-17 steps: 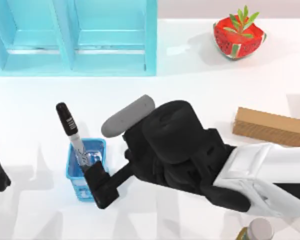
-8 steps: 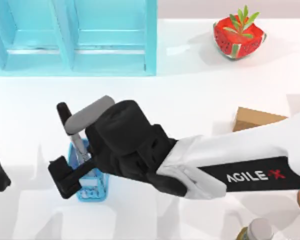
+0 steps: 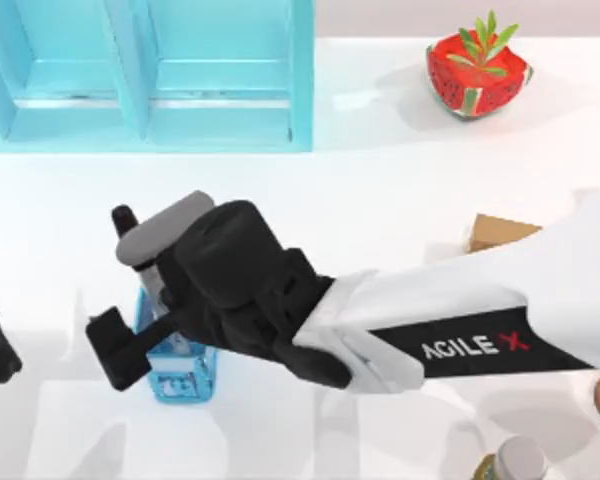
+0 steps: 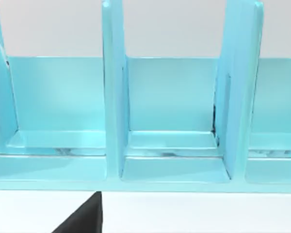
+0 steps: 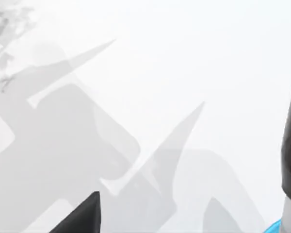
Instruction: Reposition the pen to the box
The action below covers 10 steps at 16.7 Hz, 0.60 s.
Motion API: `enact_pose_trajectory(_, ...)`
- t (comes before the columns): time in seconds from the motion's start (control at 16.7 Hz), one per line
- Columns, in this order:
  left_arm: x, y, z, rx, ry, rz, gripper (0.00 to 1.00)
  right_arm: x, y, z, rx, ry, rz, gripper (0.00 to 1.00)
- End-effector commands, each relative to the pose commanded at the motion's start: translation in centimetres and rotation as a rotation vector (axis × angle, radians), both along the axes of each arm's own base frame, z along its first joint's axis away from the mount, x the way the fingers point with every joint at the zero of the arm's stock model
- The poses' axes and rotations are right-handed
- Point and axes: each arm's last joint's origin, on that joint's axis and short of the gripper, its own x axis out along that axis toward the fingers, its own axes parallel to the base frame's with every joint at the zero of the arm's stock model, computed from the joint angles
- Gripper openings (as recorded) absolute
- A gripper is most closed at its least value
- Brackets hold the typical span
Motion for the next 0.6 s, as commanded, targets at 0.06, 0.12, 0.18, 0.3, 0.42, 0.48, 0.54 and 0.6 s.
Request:
enact_pose_trajectory(0.06,0.00,0.00,0.00,0.000,0.000,0.000,1.00,0.00,0.00,0.00,0.000,0.000,0.000,0.85)
enact_pose_trajectory(0.12,0.00,0.00,0.00,0.000,0.000,0.000,1.00,0.00,0.00,0.00,0.000,0.000,0.000,0.77)
enact_pose_trajectory(0.18,0.00,0.00,0.00,0.000,0.000,0.000,1.00,0.00,0.00,0.00,0.000,0.000,0.000,0.70)
enact_pose_trajectory(0.3,0.00,0.00,0.00,0.000,0.000,0.000,1.00,0.00,0.00,0.00,0.000,0.000,0.000,0.55)
enact_pose_trajectory(0.42,0.00,0.00,0.00,0.000,0.000,0.000,1.00,0.00,0.00,0.00,0.000,0.000,0.000,0.40)
enact_pose_trajectory(0.48,0.00,0.00,0.00,0.000,0.000,0.000,1.00,0.00,0.00,0.00,0.000,0.000,0.000,0.32)
enact_pose_trajectory(0.54,0.00,0.00,0.00,0.000,0.000,0.000,1.00,0.00,0.00,0.00,0.000,0.000,0.000,0.25)
enact_pose_trajectory(0.6,0.00,0.00,0.00,0.000,0.000,0.000,1.00,0.00,0.00,0.00,0.000,0.000,0.000,0.17)
